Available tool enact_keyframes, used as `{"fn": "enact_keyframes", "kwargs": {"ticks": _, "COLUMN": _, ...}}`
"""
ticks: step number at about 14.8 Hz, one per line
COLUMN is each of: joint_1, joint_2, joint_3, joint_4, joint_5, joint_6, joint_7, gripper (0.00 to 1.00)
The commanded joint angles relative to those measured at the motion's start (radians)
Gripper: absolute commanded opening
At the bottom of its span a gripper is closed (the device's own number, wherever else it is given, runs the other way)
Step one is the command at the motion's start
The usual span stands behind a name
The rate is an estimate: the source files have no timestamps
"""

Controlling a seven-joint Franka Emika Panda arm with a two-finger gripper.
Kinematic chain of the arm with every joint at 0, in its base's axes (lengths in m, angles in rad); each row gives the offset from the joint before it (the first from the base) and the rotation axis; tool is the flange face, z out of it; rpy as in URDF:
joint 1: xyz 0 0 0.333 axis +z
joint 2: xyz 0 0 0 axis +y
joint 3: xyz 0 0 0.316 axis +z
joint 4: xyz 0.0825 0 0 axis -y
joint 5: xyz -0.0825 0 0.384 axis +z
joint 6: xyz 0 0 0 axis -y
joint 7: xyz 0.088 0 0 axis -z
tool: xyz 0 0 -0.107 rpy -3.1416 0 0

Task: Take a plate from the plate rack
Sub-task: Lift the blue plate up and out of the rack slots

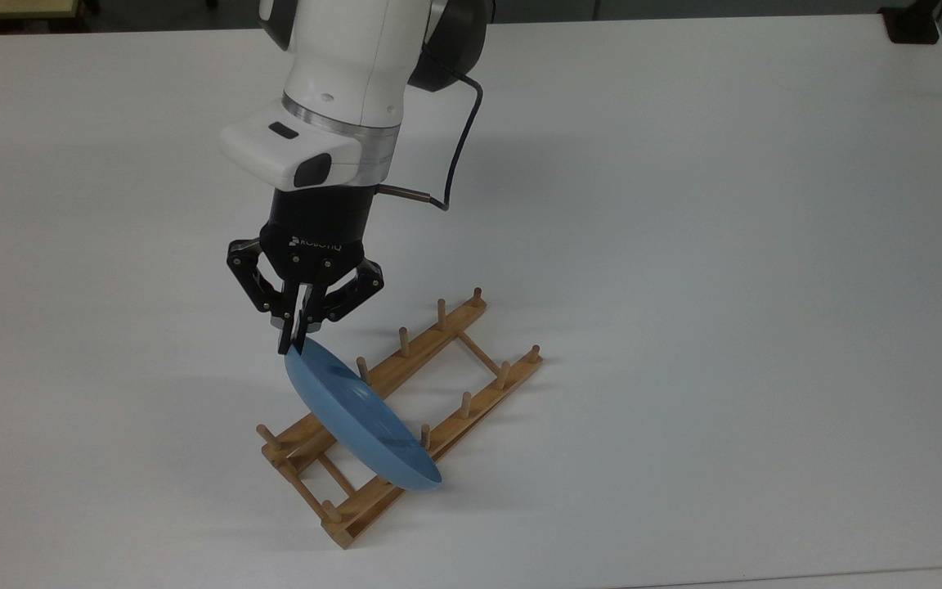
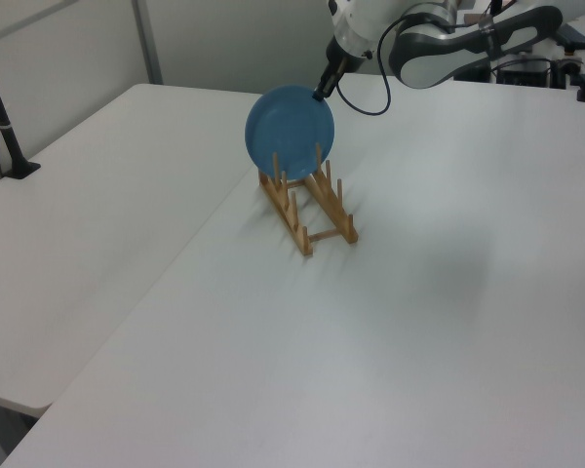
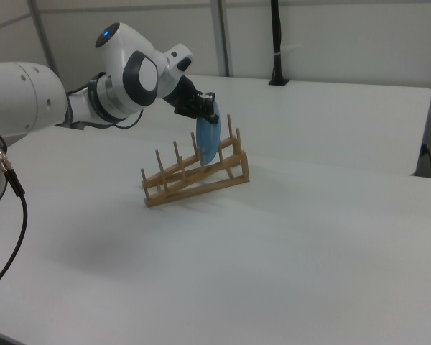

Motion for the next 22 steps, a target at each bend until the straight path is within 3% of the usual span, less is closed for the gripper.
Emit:
{"fn": "enact_keyframes", "kwargs": {"ticks": 1, "joint_1": 0.003, "joint_2": -0.052, "joint_3": -0.004, "joint_4": -0.003, "joint_5": -0.018, "joint_6": 0.019, "joint_7": 0.020, "gripper": 0.00}}
{"fn": "enact_keyframes", "kwargs": {"ticks": 7, "joint_1": -0.007, "joint_2": -0.131, "joint_3": -0.016, "joint_4": -0.001, "joint_5": -0.009, "joint_6": 0.012, "joint_7": 0.021, "gripper": 0.00}}
{"fn": "enact_keyframes", "kwargs": {"ticks": 11, "joint_1": -0.048, "joint_2": -0.162, "joint_3": -0.008, "joint_4": -0.023, "joint_5": 0.079, "joint_6": -0.055, "joint_7": 0.001, "gripper": 0.00}}
{"fn": "enact_keyframes", "kwargs": {"ticks": 14, "joint_1": -0.053, "joint_2": -0.161, "joint_3": -0.010, "joint_4": -0.023, "joint_5": 0.251, "joint_6": -0.194, "joint_7": -0.173, "gripper": 0.00}}
{"fn": "enact_keyframes", "kwargs": {"ticks": 17, "joint_1": -0.092, "joint_2": -0.168, "joint_3": -0.013, "joint_4": -0.015, "joint_5": 0.453, "joint_6": -0.422, "joint_7": -0.453, "gripper": 0.00}}
{"fn": "enact_keyframes", "kwargs": {"ticks": 19, "joint_1": -0.111, "joint_2": -0.170, "joint_3": -0.016, "joint_4": -0.018, "joint_5": 0.492, "joint_6": -0.565, "joint_7": -0.593, "gripper": 0.00}}
{"fn": "enact_keyframes", "kwargs": {"ticks": 22, "joint_1": -0.123, "joint_2": -0.165, "joint_3": -0.013, "joint_4": -0.046, "joint_5": 0.494, "joint_6": -0.720, "joint_7": -0.767, "gripper": 0.00}}
